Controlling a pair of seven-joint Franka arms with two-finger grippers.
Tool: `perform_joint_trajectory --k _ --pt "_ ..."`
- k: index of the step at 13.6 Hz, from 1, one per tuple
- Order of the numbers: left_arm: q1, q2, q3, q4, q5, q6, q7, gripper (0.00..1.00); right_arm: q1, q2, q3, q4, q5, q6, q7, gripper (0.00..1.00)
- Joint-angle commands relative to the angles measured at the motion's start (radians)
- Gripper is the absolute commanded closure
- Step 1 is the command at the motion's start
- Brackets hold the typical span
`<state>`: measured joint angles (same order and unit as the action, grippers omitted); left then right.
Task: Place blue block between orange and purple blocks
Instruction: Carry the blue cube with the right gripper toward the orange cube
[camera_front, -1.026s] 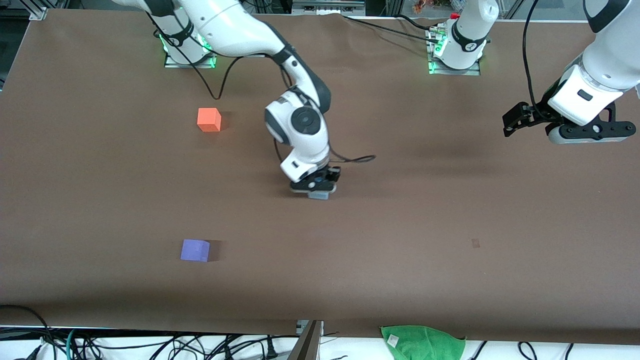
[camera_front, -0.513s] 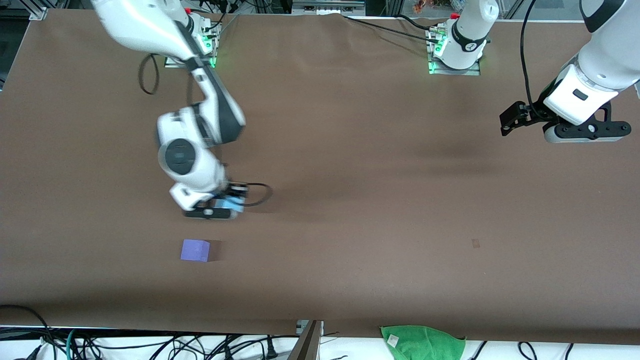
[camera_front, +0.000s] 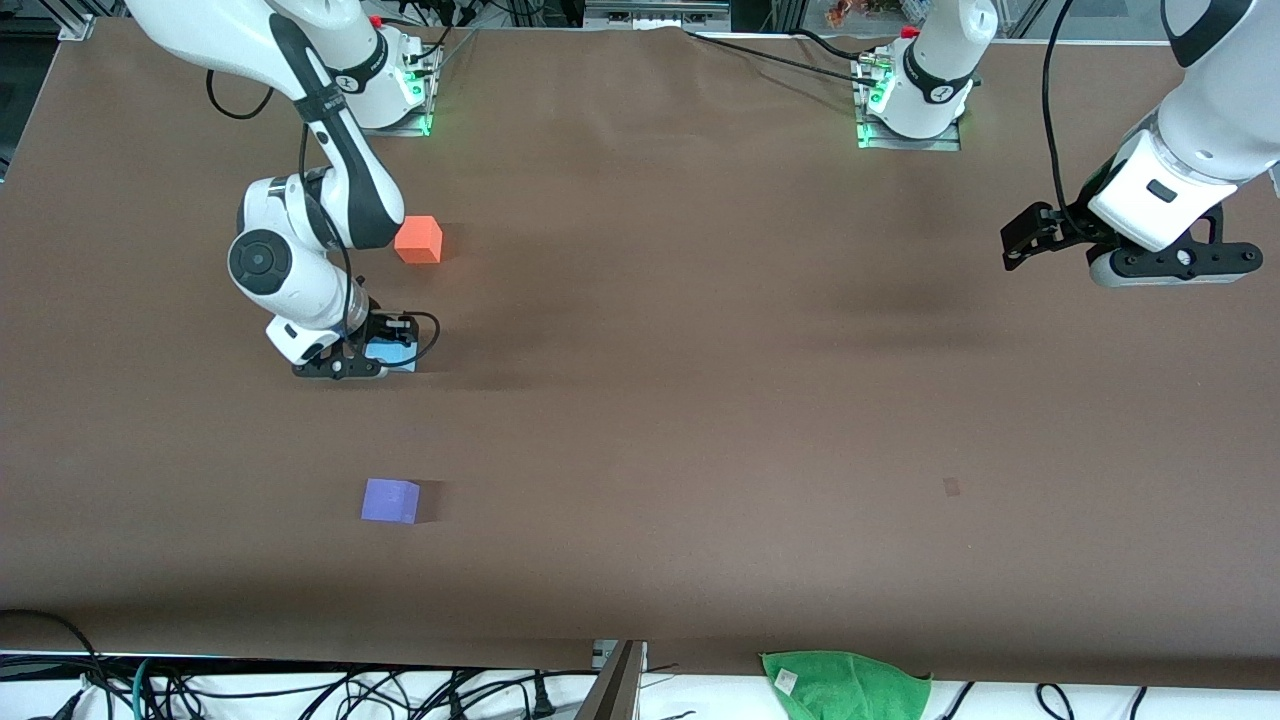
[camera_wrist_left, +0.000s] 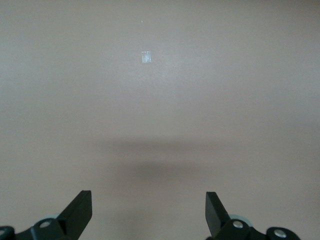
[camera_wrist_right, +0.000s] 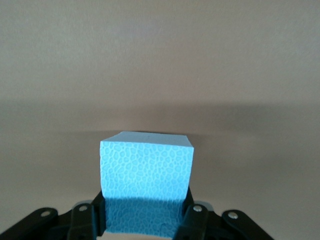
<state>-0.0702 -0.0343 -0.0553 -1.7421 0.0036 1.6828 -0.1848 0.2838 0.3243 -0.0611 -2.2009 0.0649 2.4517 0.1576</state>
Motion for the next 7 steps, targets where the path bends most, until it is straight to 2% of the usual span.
perform_joint_trajectory --k 1,7 --pt "0.015 -0.009 -0.015 -0.004 0.015 -0.009 0.015 0.00 -0.008 -0.033 0.018 -0.059 0.024 0.056 -0.023 0.91" --pt "0.015 -0.009 -0.015 -0.002 0.015 -0.008 0.016 0.00 -0.006 0.010 0.037 -0.051 0.026 0.133 -0.045 0.90"
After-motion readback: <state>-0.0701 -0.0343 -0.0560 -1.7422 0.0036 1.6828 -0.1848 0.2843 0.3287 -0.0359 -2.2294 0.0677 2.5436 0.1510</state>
